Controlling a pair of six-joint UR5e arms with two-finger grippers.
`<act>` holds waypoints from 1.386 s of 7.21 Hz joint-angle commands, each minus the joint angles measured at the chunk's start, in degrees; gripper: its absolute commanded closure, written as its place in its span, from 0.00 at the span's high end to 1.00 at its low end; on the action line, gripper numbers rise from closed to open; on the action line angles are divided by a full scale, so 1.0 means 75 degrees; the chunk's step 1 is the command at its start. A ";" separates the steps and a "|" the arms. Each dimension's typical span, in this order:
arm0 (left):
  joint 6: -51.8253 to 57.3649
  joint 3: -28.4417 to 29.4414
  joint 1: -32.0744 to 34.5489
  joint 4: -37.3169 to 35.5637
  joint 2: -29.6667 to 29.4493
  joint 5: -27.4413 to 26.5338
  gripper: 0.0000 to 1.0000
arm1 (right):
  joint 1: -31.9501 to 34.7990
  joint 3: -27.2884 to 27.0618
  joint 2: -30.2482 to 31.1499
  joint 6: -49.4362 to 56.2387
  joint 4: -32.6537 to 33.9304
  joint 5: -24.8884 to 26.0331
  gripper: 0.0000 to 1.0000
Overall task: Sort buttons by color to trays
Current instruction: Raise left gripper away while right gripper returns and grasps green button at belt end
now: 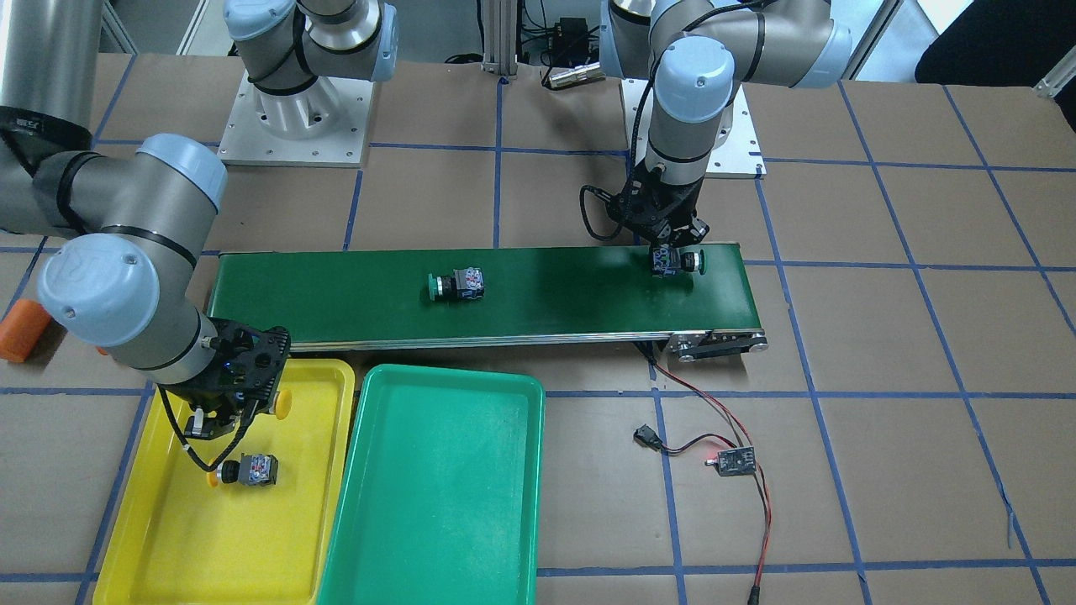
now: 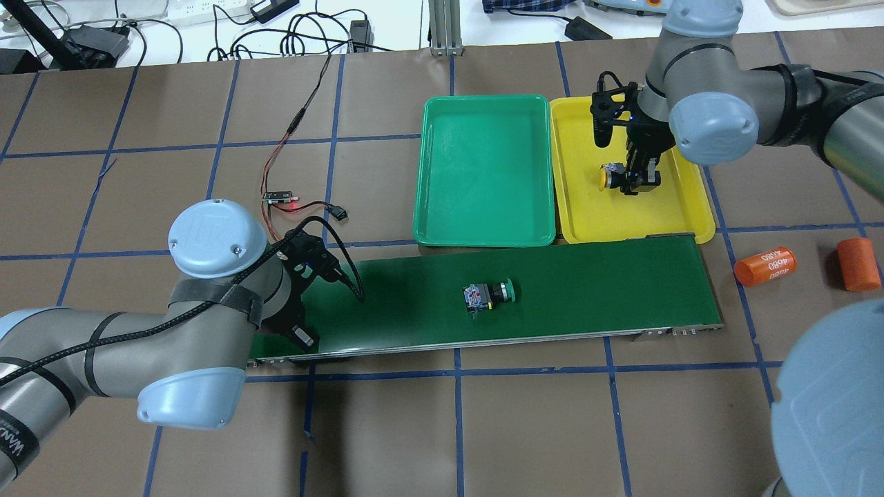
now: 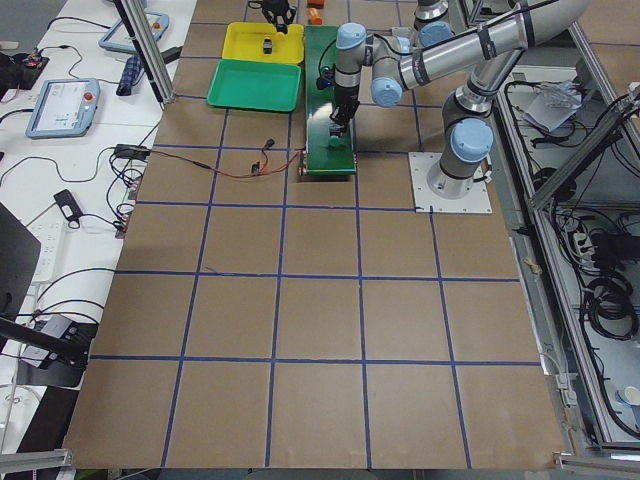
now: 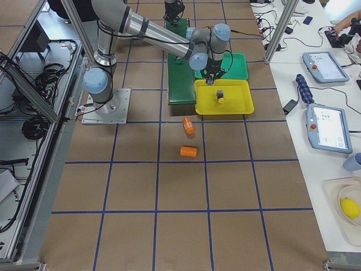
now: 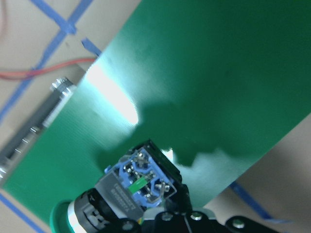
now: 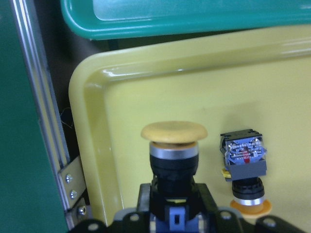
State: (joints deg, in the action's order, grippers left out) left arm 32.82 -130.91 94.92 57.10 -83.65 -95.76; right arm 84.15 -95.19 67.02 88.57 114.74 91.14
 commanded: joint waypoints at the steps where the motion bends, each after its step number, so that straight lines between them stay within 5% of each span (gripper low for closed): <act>1: -0.0274 -0.0077 -0.0104 -0.0043 0.0020 0.0124 0.00 | -0.0087 -0.0011 -0.0065 -0.0078 -0.0029 -0.0047 0.76; 2: -0.0263 -0.0031 -0.0244 -0.0066 0.0009 0.0124 0.58 | -0.0087 -0.0023 -0.0019 -0.0102 -0.0052 -0.0349 1.00; 3: -0.0251 0.0016 -0.0489 -0.0066 -0.0003 0.0147 0.81 | -0.0075 -0.0023 0.0016 -0.0114 -0.0076 -0.0468 1.00; 5: -0.0274 0.0354 -0.0609 0.0038 0.0078 0.0405 0.92 | 0.0192 -0.0151 0.0563 -0.0172 -0.0680 -0.0353 1.00; 7: -0.0553 0.1649 -0.0586 0.2148 0.0370 0.0440 0.92 | 0.0917 -0.1258 0.1489 -0.0150 -0.0897 0.0276 1.00; 9: -0.1159 0.3139 -0.0516 0.4097 0.0570 0.0452 0.92 | 0.0944 -0.2828 0.2625 0.0818 -0.0211 0.0421 1.00; 10: -0.1664 0.3749 -0.0504 0.4442 0.0675 0.0452 1.00 | 0.0933 -0.3079 0.2862 0.1102 -0.0101 0.0433 1.00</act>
State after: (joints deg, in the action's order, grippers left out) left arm 24.56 -108.77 90.96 85.00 -79.57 -92.42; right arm 91.05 -114.06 85.15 93.38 111.88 93.96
